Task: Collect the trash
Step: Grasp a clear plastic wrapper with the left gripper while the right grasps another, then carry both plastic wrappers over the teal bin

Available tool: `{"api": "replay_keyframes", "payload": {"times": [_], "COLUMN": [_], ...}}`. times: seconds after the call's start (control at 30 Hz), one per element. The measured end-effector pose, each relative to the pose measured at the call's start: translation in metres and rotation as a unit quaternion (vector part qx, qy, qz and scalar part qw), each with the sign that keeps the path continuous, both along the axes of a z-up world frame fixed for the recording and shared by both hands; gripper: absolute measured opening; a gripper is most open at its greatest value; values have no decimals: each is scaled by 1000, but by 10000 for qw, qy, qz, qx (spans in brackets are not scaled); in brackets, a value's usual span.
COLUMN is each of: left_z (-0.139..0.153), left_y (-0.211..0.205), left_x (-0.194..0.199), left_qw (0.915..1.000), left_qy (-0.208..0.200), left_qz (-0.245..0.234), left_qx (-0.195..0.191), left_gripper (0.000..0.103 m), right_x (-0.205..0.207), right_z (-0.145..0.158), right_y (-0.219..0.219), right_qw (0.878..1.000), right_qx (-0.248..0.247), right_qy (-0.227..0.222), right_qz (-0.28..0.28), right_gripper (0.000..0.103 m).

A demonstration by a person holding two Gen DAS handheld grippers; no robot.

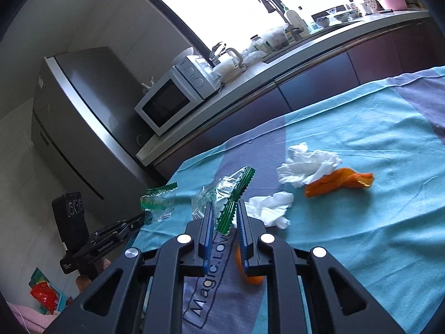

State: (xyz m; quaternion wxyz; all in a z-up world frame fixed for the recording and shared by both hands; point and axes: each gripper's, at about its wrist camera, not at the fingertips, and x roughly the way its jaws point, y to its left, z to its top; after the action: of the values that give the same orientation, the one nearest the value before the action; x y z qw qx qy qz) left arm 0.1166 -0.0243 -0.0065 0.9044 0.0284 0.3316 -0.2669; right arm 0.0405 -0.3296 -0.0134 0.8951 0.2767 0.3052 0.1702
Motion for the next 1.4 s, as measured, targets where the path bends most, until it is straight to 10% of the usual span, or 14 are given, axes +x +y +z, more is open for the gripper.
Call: {"api": "replay_keyframes", "payload": {"times": [1.4], "left_z": [-4], "left_y": [179], "left_x": [-64], "left_qw": [9854], "left_qy": [52], "left_qz": [1690], "left_qx": [-225], "left_gripper": [4], "right_x": [63], "right_z": [4], "right_y": [201], "right_qw": [9706], "right_qx": [-27], "right_qy": [169], "right_qz": [2403], "right_gripper": [15]}}
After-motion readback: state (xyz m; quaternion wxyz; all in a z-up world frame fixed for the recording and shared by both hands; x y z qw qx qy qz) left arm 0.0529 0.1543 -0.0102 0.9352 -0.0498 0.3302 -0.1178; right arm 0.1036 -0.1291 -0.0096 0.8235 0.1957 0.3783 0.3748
